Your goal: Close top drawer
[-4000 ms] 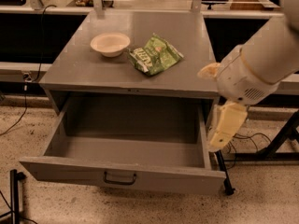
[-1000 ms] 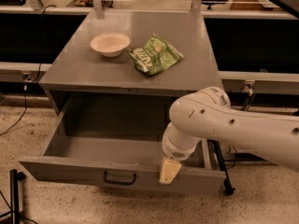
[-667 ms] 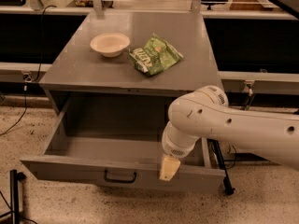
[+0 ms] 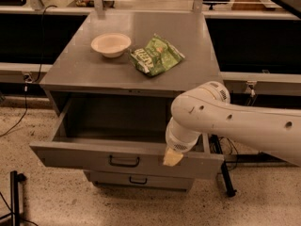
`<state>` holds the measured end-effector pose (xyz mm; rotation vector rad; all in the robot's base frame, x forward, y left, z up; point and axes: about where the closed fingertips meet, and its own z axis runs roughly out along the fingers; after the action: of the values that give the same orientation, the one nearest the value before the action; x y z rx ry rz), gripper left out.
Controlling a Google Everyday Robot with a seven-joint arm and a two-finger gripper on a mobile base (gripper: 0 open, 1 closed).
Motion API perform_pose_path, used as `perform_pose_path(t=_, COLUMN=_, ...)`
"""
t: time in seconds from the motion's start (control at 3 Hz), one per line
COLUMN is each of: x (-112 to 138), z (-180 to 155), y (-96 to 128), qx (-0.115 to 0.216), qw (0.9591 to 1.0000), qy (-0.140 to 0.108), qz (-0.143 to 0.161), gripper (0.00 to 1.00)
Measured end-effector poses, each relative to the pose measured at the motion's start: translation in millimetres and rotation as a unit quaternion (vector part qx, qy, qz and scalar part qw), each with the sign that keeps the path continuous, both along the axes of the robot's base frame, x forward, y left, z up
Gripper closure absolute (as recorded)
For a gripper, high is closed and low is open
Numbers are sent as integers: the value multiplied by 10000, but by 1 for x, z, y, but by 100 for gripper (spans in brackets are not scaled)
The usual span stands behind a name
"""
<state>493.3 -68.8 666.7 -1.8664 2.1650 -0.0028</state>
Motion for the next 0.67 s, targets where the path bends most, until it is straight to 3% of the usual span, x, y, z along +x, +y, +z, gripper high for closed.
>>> perform_pose_path(t=0.67, x=22, z=26, y=-5, qx=199, qw=9990, qy=-381, qz=90, gripper=0)
